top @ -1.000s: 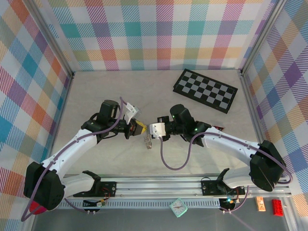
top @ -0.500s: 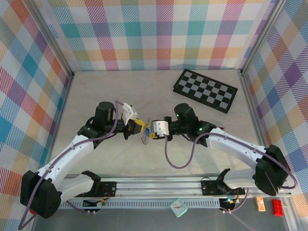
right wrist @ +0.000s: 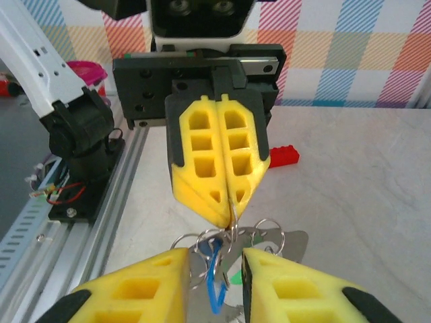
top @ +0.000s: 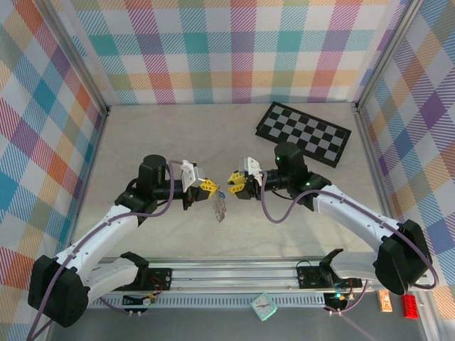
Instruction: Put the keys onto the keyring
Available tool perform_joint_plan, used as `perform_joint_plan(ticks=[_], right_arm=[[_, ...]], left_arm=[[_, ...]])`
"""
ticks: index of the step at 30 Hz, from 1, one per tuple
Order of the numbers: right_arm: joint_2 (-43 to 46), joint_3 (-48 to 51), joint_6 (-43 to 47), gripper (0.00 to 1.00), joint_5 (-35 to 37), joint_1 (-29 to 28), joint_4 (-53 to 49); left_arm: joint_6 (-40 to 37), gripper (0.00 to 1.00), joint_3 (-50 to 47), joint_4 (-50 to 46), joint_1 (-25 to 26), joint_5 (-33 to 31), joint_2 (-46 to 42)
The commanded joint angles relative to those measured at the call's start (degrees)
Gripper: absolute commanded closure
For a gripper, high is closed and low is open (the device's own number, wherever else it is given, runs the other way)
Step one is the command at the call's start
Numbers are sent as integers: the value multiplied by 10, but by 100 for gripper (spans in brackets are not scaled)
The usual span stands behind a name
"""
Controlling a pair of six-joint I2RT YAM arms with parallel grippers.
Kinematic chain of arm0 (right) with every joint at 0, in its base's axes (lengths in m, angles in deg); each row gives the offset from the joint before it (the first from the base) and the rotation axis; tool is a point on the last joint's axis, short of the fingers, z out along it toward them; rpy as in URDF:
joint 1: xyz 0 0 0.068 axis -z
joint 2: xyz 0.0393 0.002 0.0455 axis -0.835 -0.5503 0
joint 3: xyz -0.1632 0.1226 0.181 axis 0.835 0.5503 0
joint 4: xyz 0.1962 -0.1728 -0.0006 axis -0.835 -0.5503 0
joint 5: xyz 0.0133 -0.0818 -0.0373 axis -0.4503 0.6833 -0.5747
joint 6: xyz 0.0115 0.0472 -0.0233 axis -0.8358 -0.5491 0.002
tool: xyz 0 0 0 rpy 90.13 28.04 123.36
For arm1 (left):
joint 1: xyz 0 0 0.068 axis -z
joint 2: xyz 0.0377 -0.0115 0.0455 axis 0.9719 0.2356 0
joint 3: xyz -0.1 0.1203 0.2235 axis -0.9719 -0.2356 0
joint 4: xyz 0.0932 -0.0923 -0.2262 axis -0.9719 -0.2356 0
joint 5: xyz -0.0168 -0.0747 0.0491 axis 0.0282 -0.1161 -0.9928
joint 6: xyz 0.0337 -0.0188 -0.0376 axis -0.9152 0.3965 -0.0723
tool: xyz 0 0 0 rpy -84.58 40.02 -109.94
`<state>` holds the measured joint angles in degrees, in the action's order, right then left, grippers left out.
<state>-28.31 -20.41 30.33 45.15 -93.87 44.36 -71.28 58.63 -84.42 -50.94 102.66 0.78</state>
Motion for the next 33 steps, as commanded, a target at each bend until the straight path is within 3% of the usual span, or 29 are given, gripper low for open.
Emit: perform_joint_plan(ticks=[1,13,23,29,33], right_arm=[[-21,3,-32,72,-35,-8,34],[-64,-6,-32,76,-30,-30,78],[-73,-5,-41,87,-29,-34,93],[-73,-17,-19,100,-29,-34,58],[-66,-40,31,100,-19,-34,-17]], left_arm=[[-29,100,-5,45,5,40,-11],[-15,100,-6,55,12,44,-11],[-13,100,-9,60,15,39,-12],[-12,100,-7,50,15,12,-12],[-14,89,2,22,16,-32,-15]])
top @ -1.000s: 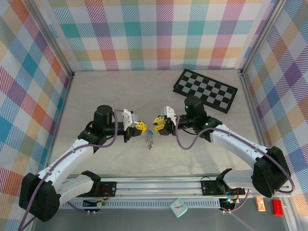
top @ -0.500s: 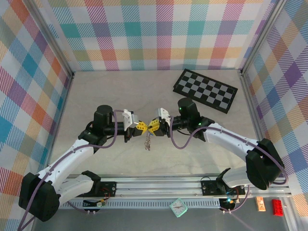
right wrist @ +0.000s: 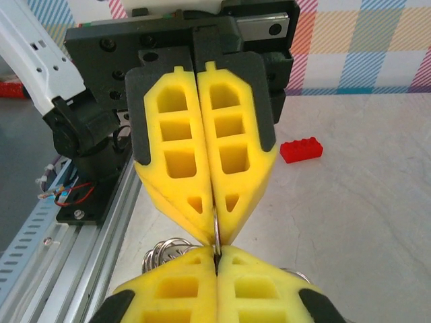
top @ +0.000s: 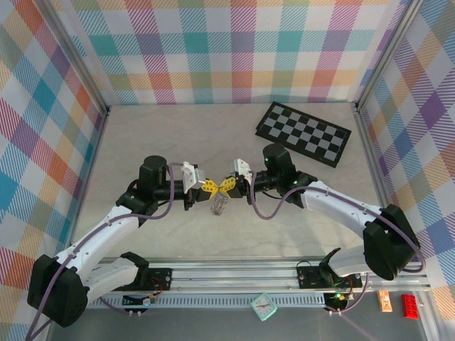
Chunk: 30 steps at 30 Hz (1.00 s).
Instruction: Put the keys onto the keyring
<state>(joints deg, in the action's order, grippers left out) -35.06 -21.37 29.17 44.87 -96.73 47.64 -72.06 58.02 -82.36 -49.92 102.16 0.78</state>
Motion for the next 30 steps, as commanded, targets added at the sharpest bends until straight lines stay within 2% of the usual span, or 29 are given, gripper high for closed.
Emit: perform_joint_plan(ticks=[1,5,12,16,18,19,20,21,22,25,30], right_arm=[[2,-41,62,100,-11,-6,-78],[-8,-89,135,100,15,-16,-198],[-36,-166,191,100,46,-37,-310],[-47,-199,188,100,57,-44,-334],[-40,-193,173,100,63,-44,-320],[-35,-186,163,95,65,-42,-309],[-29,-175,153,83,66,-39,-298],[-23,-162,146,75,66,-35,-288],[-16,-147,138,70,68,-31,-277],[1,-102,122,64,79,-23,-242],[11,-55,97,62,88,-21,-196]], left_arm=[[-12,87,12,-12,7,-36,-13],[-49,86,40,-77,12,-58,0],[-88,86,75,-139,23,-73,21],[-100,100,85,-156,27,-74,24],[-103,100,85,-158,27,-73,20],[-103,100,82,-157,27,-73,18],[-102,100,78,-152,27,-71,14],[-100,100,74,-147,27,-71,12],[-95,100,67,-137,27,-70,8],[-78,100,49,-105,27,-59,1],[-66,100,24,-62,27,-41,-10]])
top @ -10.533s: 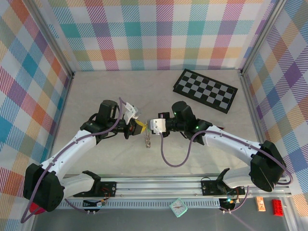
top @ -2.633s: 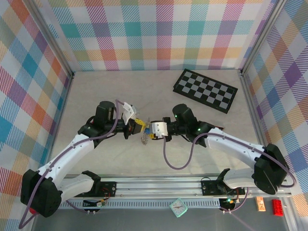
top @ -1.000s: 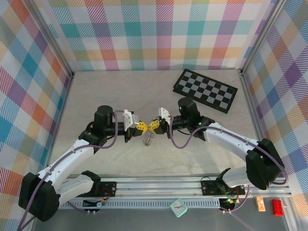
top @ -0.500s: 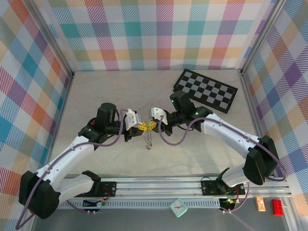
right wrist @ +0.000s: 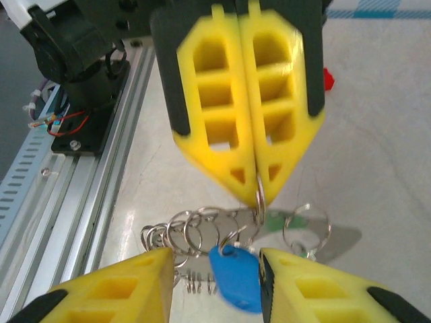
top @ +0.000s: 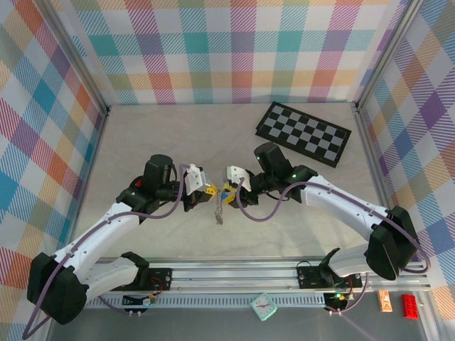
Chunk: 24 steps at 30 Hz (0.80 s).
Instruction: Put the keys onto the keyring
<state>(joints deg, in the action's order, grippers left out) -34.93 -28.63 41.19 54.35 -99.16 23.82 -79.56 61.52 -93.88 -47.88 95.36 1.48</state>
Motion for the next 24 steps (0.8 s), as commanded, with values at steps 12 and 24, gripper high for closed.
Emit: perform_joint_plan(ticks=[12,24], right_arm=[[21,63,-31,64,13,6,98],[27,67,-16,60,-65,26,101]], left_arm=[[10,100,-20,66,7,56,-25],[-7,100,-21,62,7,74,-26]])
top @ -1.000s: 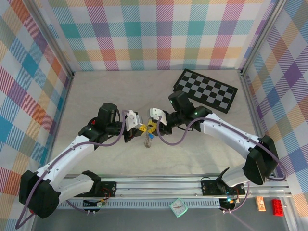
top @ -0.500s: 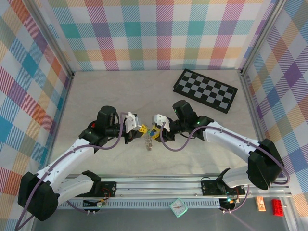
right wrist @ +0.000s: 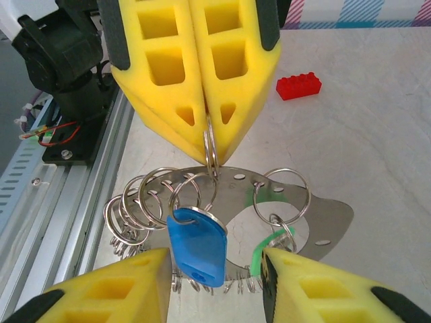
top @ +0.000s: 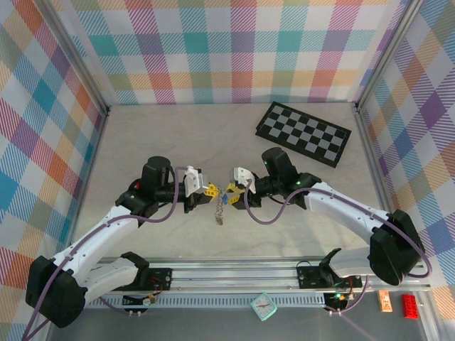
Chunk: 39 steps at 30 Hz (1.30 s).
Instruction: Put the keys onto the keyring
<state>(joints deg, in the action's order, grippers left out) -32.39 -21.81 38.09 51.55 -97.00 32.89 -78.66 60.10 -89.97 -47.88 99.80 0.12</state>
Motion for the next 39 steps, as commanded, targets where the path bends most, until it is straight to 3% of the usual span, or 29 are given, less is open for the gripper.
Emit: perform_joint_plan(ticks=[1,15,26,32,39], right_arm=[[-3,-5,16,60,-41,4,9],[-43,-27,16,66,-96,3,27],[-41,-45,50,98,-90,4,-38],[-44,-57,64,100,-30,5,-74],[-75,-77,49,100,-19,-1,-73]], left_arm=[[-17,100,-7,24,7,32,-12],[-19,100,-2,23,7,42,-7],[-18,100,-1,24,7,38,-8],[4,100,-7,50,7,53,-12],[41,100,-11,83,10,61,-7]])
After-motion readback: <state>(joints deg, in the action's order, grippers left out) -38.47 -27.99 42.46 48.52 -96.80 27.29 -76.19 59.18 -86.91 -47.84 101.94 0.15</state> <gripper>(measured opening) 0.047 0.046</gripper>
